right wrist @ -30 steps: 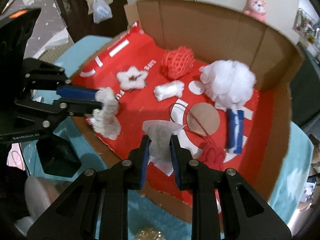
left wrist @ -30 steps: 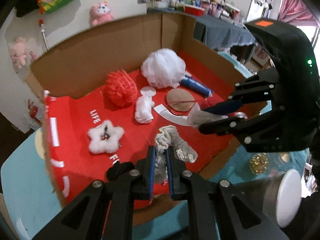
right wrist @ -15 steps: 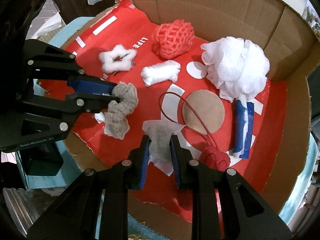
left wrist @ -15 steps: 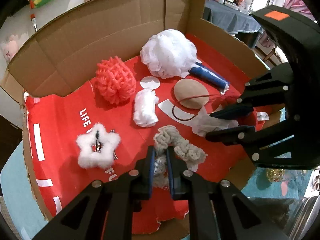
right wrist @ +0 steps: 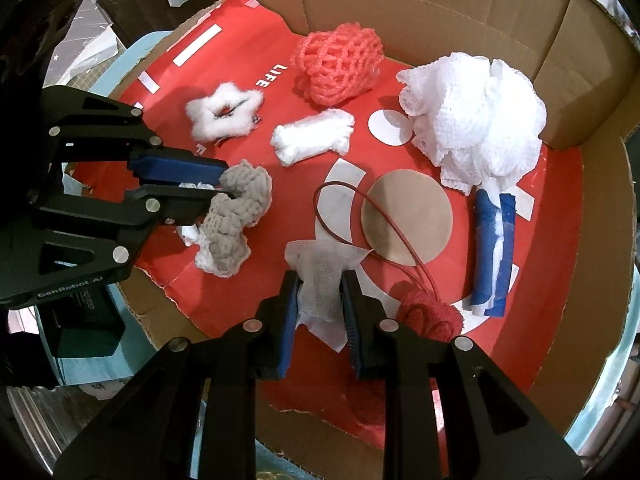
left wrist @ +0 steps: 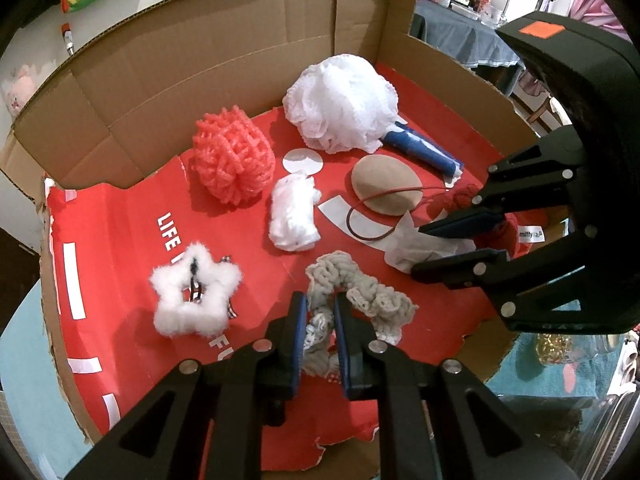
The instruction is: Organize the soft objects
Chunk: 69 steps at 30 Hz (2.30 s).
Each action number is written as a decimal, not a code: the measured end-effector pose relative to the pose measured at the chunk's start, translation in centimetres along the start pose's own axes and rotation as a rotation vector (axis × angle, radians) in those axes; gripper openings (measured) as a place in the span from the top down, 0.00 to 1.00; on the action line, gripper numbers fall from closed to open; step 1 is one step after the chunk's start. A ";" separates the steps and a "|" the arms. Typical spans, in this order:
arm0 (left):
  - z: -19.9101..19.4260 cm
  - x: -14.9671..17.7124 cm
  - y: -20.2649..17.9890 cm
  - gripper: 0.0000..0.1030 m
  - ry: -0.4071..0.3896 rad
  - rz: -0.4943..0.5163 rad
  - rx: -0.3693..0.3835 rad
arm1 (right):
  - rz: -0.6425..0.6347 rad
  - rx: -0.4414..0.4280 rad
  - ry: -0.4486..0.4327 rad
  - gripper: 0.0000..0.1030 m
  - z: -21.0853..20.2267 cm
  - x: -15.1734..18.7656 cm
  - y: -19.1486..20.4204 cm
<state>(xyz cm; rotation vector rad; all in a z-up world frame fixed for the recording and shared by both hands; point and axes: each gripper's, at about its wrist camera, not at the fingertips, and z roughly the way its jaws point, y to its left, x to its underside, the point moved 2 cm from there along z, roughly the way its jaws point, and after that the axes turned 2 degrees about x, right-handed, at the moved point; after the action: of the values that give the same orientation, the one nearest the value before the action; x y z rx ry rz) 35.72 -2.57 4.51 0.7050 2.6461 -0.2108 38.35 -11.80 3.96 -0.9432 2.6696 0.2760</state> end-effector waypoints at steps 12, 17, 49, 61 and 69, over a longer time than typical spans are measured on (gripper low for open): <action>-0.5 0.3 0.4 0.66 -0.024 -0.039 0.015 | 0.007 0.004 0.002 0.77 0.4 -0.1 0.4; -2.1 0.7 0.7 0.54 -0.066 -0.067 0.013 | 0.013 0.008 0.000 0.71 0.0 0.1 -0.1; -7.2 5.2 -0.1 0.02 -0.219 -0.350 -0.115 | 0.384 0.160 -0.205 0.23 -8.3 6.3 -0.6; -4.3 6.1 -0.1 0.02 -0.145 -0.398 -0.102 | 0.436 0.176 -0.164 0.23 -5.7 7.2 -1.1; -4.0 6.2 -0.1 0.02 -0.127 -0.390 -0.117 | 0.448 0.176 -0.162 0.23 -5.0 7.5 -1.3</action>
<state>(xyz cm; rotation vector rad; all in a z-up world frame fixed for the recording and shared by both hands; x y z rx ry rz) 29.41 1.04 5.69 0.1277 2.6225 -0.1972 32.60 -18.56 6.05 -0.2513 2.6692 0.1963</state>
